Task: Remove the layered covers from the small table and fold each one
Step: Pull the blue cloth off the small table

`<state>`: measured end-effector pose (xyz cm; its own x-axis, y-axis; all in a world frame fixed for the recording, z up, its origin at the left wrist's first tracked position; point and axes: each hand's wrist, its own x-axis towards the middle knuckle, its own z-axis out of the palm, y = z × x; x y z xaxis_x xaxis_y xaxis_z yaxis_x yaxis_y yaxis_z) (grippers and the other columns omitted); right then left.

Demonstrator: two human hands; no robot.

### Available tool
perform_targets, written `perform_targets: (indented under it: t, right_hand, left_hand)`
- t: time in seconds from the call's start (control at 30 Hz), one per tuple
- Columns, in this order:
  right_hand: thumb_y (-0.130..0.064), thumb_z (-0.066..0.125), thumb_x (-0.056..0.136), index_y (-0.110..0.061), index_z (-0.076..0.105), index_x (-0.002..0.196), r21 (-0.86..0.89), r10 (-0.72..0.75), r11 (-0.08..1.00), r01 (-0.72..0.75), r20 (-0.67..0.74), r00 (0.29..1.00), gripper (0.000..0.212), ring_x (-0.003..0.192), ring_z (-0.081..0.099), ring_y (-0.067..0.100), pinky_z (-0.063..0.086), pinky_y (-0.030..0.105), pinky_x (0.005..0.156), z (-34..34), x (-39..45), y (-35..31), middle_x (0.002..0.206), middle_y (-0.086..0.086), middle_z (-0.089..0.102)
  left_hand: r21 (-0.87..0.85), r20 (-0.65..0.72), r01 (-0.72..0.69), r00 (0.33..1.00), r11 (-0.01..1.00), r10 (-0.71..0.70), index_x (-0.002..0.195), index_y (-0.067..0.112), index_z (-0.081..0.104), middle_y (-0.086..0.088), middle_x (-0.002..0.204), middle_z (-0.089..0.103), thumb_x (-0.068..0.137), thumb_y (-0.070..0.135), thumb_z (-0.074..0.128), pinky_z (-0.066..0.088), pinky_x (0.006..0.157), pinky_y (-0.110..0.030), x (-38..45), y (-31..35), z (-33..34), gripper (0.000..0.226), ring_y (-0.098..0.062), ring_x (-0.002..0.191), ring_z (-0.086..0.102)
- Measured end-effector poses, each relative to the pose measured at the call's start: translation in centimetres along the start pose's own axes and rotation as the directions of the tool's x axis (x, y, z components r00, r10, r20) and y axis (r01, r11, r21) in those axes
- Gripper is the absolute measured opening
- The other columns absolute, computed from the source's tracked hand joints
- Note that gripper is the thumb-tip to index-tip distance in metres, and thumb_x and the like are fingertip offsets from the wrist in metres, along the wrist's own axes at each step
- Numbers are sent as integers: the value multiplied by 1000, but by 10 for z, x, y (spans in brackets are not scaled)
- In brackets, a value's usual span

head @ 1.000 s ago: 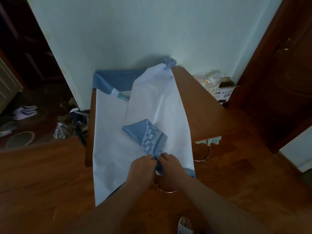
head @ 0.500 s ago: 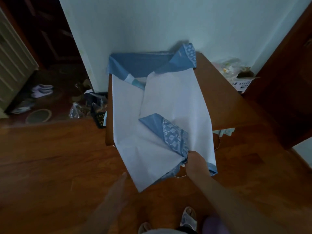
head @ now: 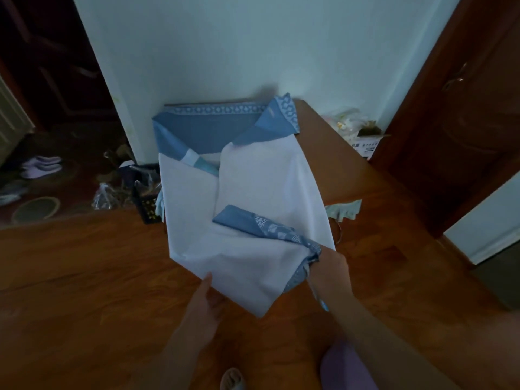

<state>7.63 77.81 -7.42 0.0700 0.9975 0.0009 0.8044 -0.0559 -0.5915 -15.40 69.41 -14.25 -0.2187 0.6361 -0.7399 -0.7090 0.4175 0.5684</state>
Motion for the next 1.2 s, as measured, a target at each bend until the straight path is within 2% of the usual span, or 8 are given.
perform_targets:
  t: [0.13,0.33,0.53,0.7,0.83,0.93,1.07,1.2]
  right_hand:
    - [1,48,93,-19,53,70,-12,-31,999,31,-2,1000,31,65,56,12,42,18,57,-34,-43,8,67,-9,51]
    - [2,59,84,-5,72,101,-176,-264,949,262,15,965,22,95,62,25,51,32,75,-48,-136,63,109,5,63]
    - [-4,75,80,-12,74,81,-179,-401,890,420,134,906,8,80,56,20,49,30,64,-32,-243,105,92,1,55]
    - [-5,66,83,-11,76,97,-96,-345,934,345,19,939,18,87,61,23,53,34,64,-41,-327,107,101,1,66]
    - [2,60,86,-8,71,88,-119,-216,971,207,-61,975,15,75,69,34,46,35,61,-68,-388,101,81,11,71]
    - [3,60,82,-7,74,87,-109,-233,971,215,-201,952,18,65,67,38,48,40,56,-88,-446,97,71,13,70]
    - [-2,61,82,-12,76,97,-174,-219,968,181,-237,946,23,75,66,44,49,40,62,-141,-529,79,78,17,71]
    - [-9,57,89,-13,71,101,-280,-203,955,99,-372,906,19,89,65,49,51,47,73,-250,-584,45,94,25,70]
  left_hand:
    - [-91,63,-81,994,993,86,125,16,65,-10,118,74,95,28,68,49,104,-54,-40,-22,-4,33,-32,114,67]
    - [34,-142,-214,966,976,216,125,10,61,-7,106,66,101,34,59,51,83,-42,-122,-50,-48,34,-24,90,62]
    - [158,-114,-105,986,982,124,117,4,60,-17,108,69,103,24,59,55,68,-45,-212,-62,-117,25,-35,96,66]
    - [170,-41,-136,989,976,145,120,5,61,-19,116,69,100,13,61,57,79,-50,-267,-85,-153,22,-37,106,66]
    - [200,49,-227,974,953,222,130,12,62,-15,119,71,99,14,61,57,88,-52,-306,-106,-180,32,-35,109,66]
    - [177,108,-385,922,906,371,128,14,62,-13,118,71,98,14,60,58,80,-45,-341,-113,-196,30,-30,102,67]
    - [47,236,-511,840,858,488,126,16,64,-12,118,73,98,10,59,58,91,-52,-404,-115,-196,30,-32,106,69]
    - [-52,441,-641,673,766,593,108,12,65,-16,108,71,95,14,60,56,94,-53,-494,-87,-147,14,-38,105,69]
